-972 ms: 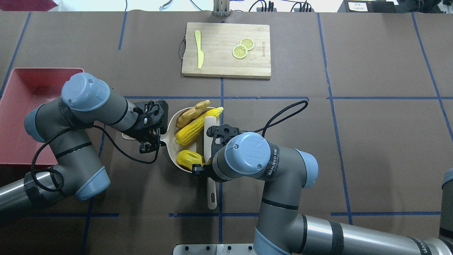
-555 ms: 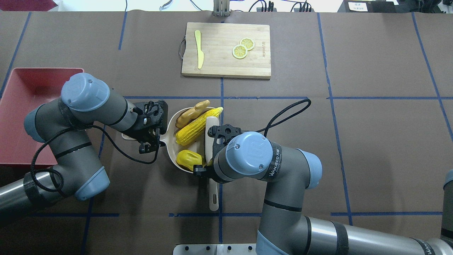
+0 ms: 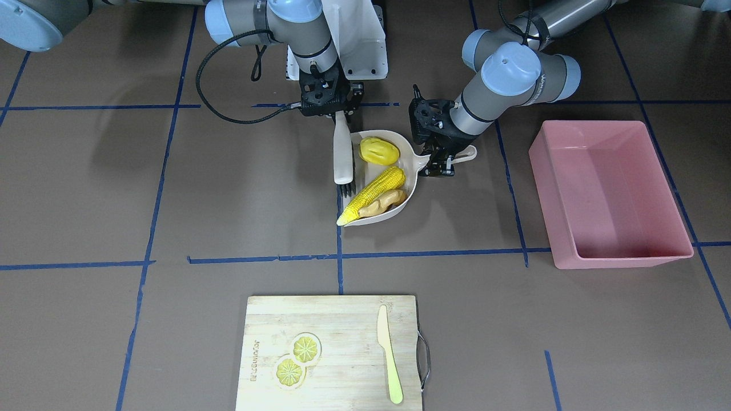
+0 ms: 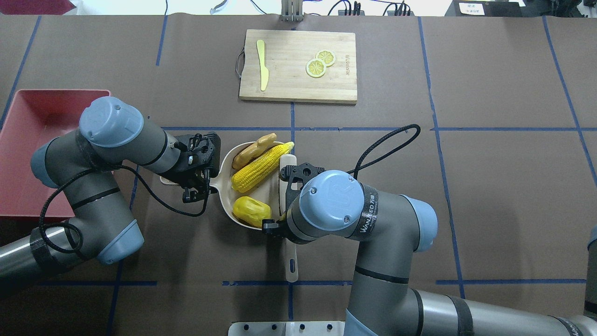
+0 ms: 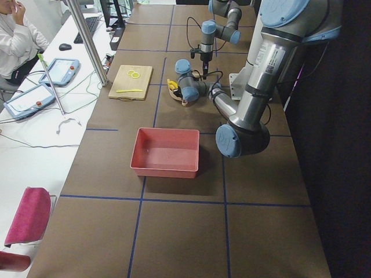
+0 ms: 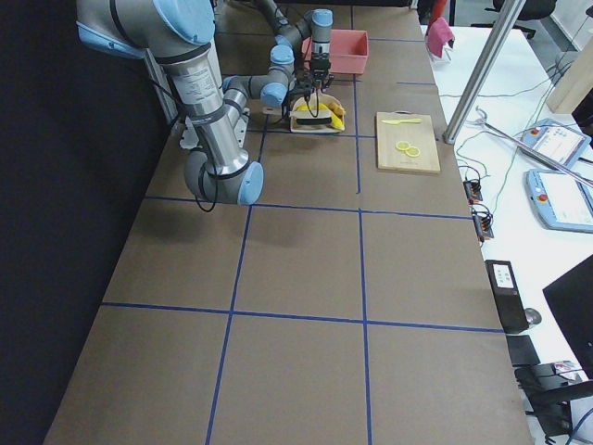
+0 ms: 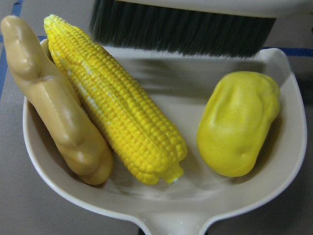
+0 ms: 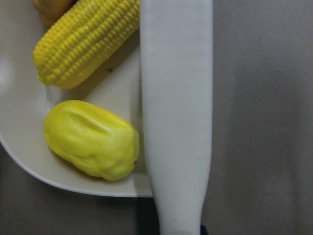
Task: Sweep and dump trash into bin
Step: 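Lift the loaded dustpan with the left gripper while the right gripper withdraws the brush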
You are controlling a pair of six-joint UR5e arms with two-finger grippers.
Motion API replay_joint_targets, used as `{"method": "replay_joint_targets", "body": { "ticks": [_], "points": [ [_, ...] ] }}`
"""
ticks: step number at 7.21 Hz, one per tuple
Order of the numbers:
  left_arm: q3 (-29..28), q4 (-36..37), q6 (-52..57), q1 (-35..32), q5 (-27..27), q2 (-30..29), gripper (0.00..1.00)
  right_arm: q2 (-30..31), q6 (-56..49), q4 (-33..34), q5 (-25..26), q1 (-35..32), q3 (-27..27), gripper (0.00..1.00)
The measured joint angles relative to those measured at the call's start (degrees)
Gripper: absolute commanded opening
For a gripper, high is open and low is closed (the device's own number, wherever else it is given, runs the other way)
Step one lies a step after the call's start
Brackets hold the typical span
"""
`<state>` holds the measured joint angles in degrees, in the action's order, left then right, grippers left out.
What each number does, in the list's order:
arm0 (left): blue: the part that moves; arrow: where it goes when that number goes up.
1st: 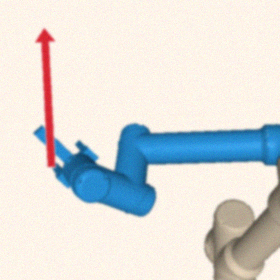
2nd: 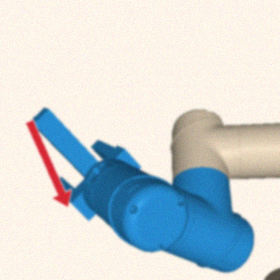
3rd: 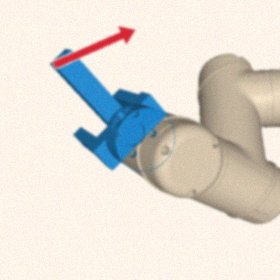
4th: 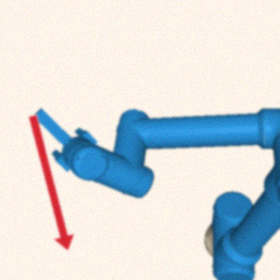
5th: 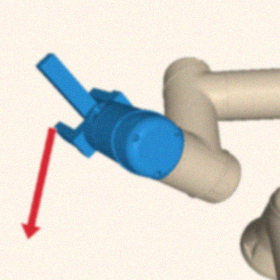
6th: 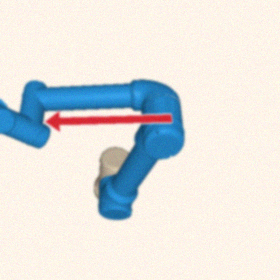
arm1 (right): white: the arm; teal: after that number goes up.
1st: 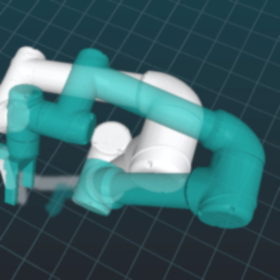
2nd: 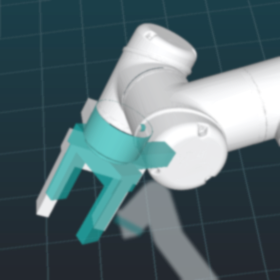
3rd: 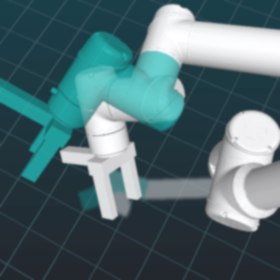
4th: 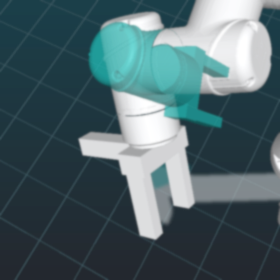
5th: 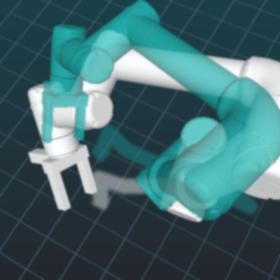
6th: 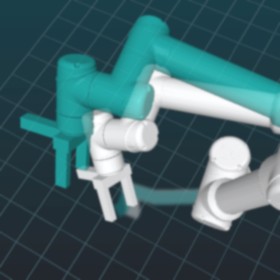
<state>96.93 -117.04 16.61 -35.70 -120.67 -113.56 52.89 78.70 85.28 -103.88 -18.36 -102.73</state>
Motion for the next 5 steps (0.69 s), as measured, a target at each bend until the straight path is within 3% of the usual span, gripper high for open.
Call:
{"method": "replay_joint_targets", "body": {
  "ticks": [5],
  "points": [
    [1.6,-1.4,-2.4,-0.5,0.1,0.1,0.00,3.7,-6.9,10.7,-0.4,-2.6,-6.1,0.00]
  ]
}}
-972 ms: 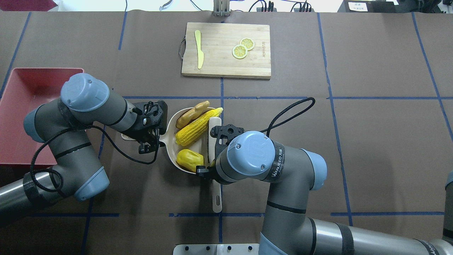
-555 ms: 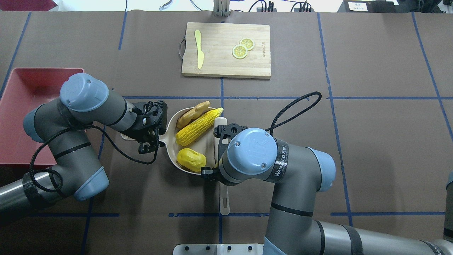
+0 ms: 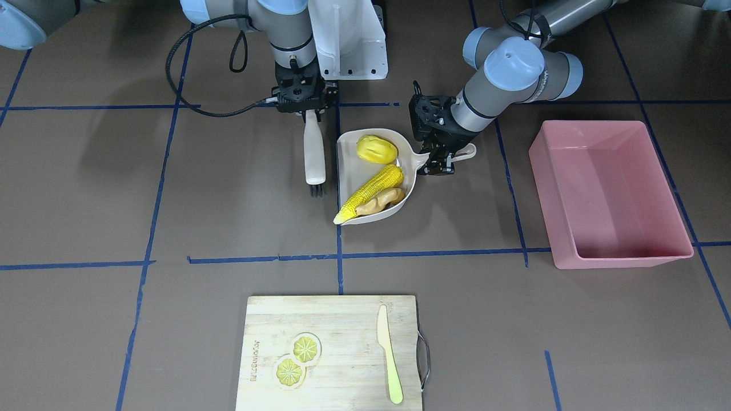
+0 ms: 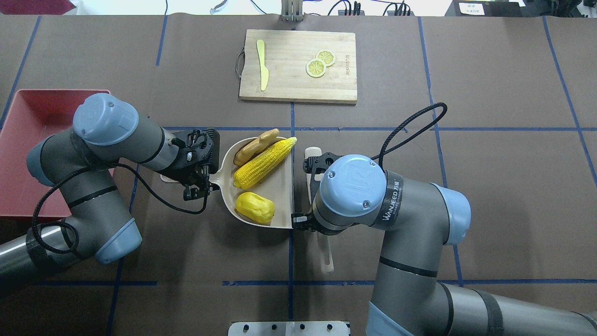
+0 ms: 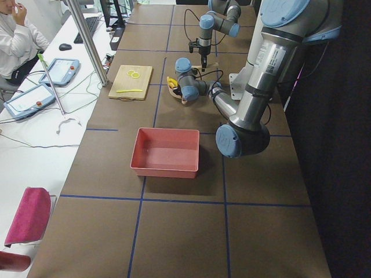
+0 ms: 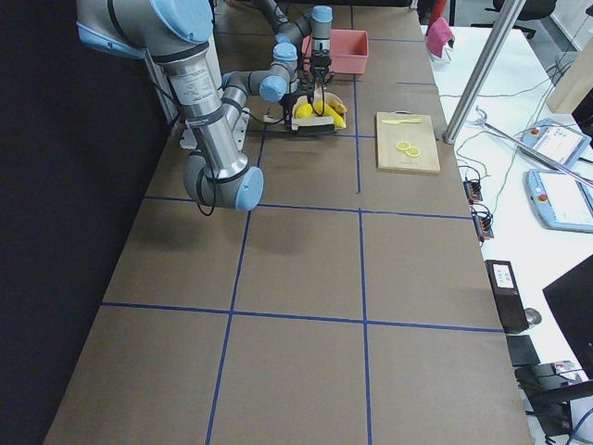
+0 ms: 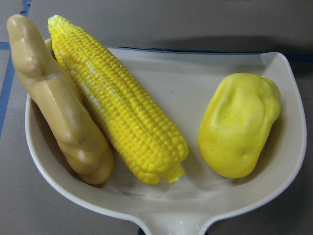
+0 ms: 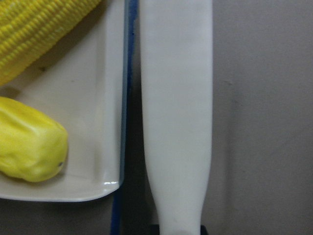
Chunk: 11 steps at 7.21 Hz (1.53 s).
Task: Sweep and dump trash into bin
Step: 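Lift the loaded dustpan with the left gripper while the right gripper withdraws the brush, then carry the dustpan with the left gripper over the pink bin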
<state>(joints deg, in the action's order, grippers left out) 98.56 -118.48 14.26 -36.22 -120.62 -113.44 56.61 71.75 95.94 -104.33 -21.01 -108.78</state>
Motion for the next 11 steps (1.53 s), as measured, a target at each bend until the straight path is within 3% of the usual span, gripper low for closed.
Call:
{"method": "replay_joint_targets", "body": {
  "ticks": [2,6,11],
  "points": [
    [2.6,-1.3,-4.4,-0.5,-0.1,0.5,0.00,2.8,-1.5,0.7,-1.8,-1.9,-2.7,0.00],
    [7.6,-4.4,-10.0,-4.3,-1.4,3.6,0.00,4.8,-1.9,1.0,-3.9,-6.0,-3.0,0.00],
    [6.8,-11.0,-9.9,-18.7,-16.1,9.6,0.00,5.4,-2.3,0.8,-3.5,-6.7,-2.7,0.00]
  ]
}}
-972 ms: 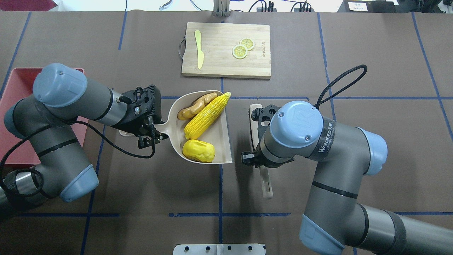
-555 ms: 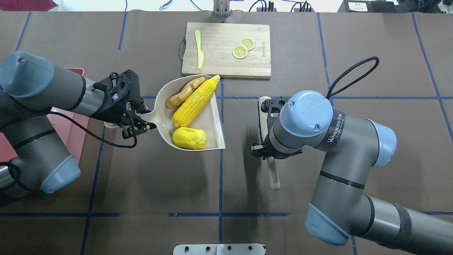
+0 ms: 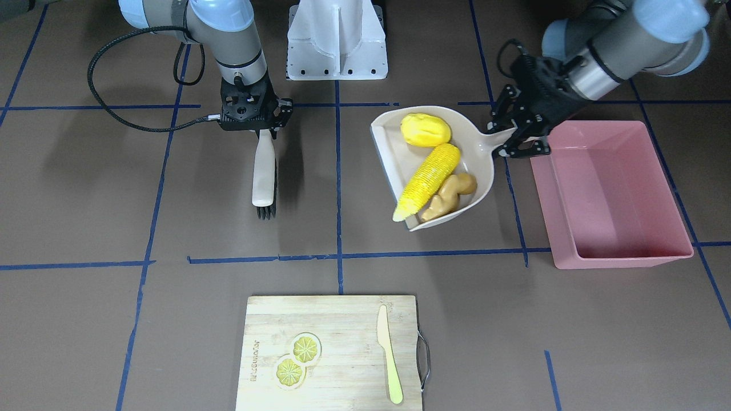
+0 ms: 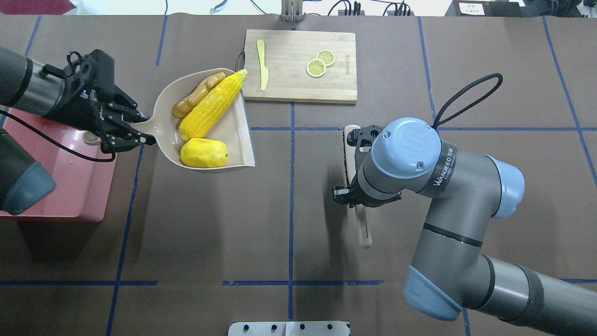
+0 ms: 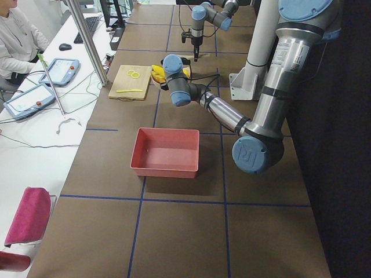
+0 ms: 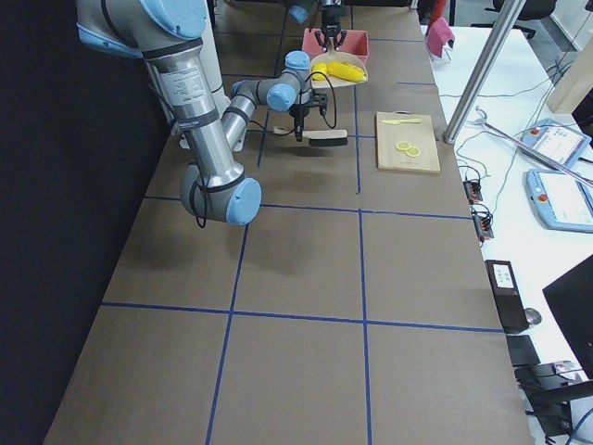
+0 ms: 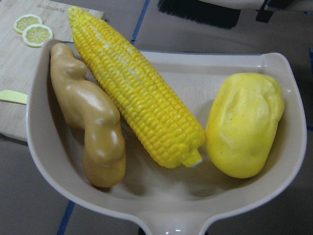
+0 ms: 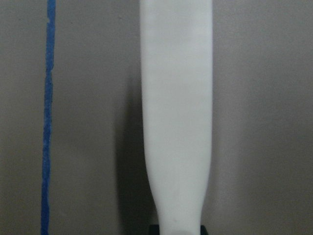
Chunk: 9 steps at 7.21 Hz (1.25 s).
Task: Sweep and dump trash into bin
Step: 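Carry the dustpan with the left gripper over the pink bin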
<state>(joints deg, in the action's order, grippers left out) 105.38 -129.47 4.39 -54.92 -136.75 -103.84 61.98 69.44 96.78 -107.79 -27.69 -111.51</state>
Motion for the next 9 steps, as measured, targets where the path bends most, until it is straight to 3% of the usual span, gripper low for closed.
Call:
{"method": "replay_joint_targets", "body": {
  "ticks": [9],
  "points": [
    [-3.0,-1.4,3.7,-20.7,-4.7,14.9,0.00,0.1,0.0,0.0,0.3,0.0,0.2,0.00]
  ]
}}
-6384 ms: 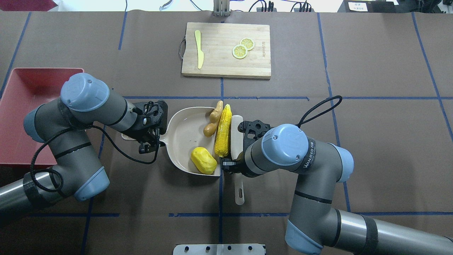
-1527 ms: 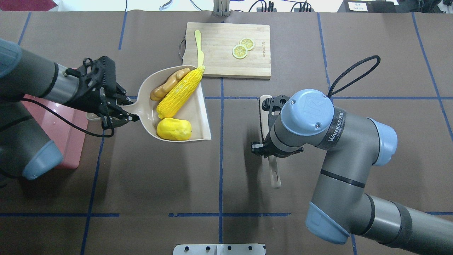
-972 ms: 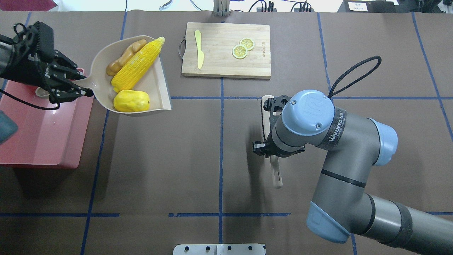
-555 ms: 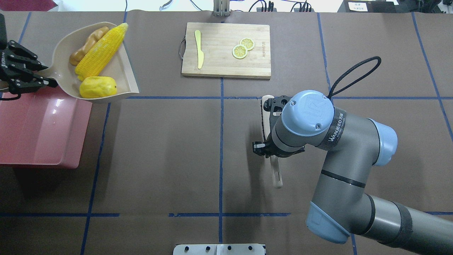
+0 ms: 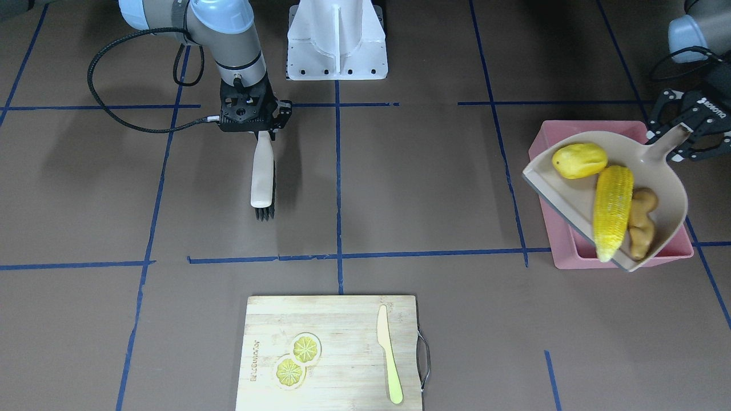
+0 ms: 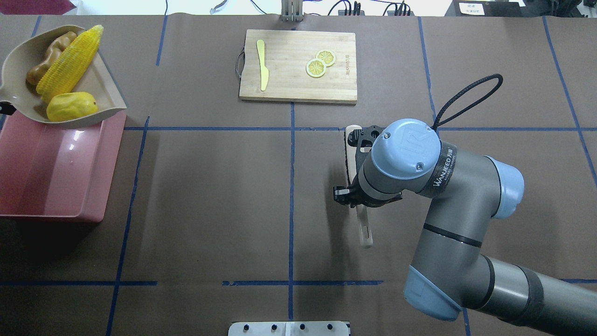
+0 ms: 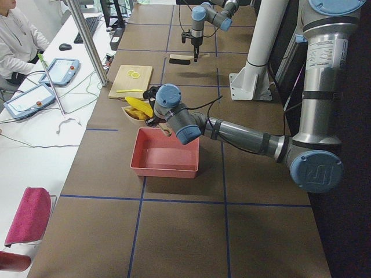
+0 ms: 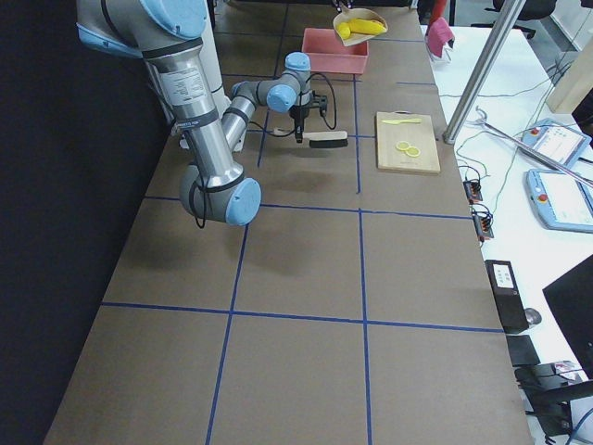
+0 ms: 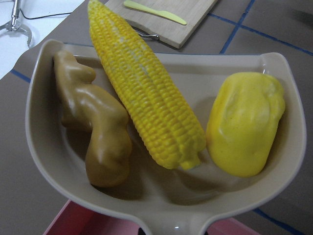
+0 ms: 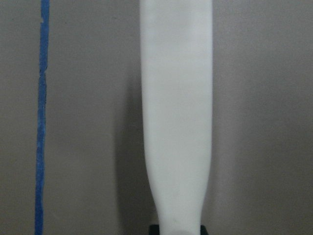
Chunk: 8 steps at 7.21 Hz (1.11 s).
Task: Sweep and dump trash into bin
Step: 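Carry the dustpan with the left gripper over the pink bin, then tip the dustpan with the left gripper to pour items into the bin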
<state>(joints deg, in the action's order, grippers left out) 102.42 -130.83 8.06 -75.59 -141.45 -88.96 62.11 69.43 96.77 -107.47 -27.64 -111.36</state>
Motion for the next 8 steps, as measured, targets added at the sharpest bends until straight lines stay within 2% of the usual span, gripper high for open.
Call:
{"method": "replay_joint_targets", "body": {
  "ticks": [4,8],
  "points": [
    [-9.3,0.4,16.6,-9.5,-4.1,1.6,0.00,0.0,0.0,0.0,0.1,0.0,0.0,0.00],
    [-10.2,0.8,24.7,-11.7,-3.2,1.5,0.00,0.5,0.0,0.0,0.1,0.0,0.0,0.00]
  ]
}}
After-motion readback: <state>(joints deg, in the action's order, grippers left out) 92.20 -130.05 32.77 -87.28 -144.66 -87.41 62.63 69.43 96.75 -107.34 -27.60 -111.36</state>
